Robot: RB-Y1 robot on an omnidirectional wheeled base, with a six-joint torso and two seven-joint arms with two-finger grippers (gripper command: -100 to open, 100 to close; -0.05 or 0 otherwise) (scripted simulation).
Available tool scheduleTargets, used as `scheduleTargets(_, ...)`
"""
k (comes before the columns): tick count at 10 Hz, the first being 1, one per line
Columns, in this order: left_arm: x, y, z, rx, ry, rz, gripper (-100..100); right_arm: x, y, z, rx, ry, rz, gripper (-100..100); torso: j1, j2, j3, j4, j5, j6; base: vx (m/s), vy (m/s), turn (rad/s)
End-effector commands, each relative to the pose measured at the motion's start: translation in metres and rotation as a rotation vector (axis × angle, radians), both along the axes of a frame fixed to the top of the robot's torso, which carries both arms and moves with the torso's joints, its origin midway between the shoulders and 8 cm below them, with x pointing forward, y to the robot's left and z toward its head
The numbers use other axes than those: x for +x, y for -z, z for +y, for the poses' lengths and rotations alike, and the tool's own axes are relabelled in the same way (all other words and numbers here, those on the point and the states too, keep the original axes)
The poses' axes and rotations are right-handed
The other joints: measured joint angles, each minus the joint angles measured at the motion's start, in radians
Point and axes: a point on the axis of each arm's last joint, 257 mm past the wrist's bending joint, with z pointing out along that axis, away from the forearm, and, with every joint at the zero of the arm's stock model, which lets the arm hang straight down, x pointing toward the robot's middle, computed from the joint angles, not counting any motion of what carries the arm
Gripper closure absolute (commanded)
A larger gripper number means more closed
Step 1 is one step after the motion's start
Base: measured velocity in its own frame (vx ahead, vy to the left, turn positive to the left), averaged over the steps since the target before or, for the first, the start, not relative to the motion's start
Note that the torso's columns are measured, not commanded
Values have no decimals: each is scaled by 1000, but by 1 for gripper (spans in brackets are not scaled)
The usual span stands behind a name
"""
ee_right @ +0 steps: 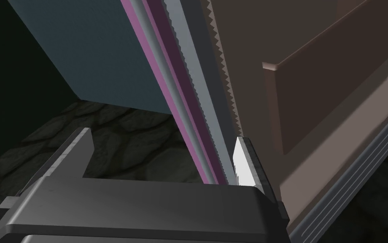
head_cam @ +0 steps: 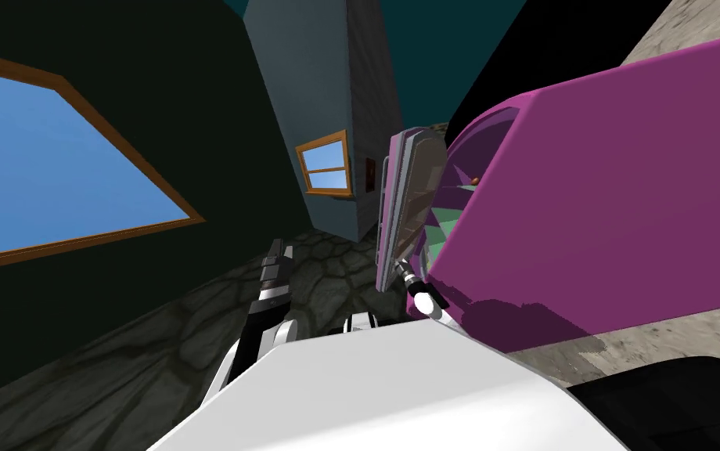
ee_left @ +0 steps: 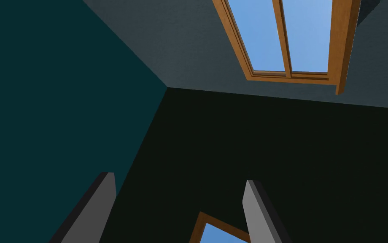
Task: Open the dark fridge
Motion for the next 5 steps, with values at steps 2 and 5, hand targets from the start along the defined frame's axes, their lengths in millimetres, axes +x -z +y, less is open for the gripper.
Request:
scheduleTargets(2, 0, 0, 0, 0, 0, 0, 0, 26, -21, -79, 16, 105, -30, -100, -4, -4, -2, -1, -1, 0, -100, 97, 328)
scheduleTargets(5, 0, 0, 0, 0, 0, 0, 0, 34, -33, -119, 22, 164, -48, -100, -4, -4, -2, -1, -1, 0, -79, 78, 145)
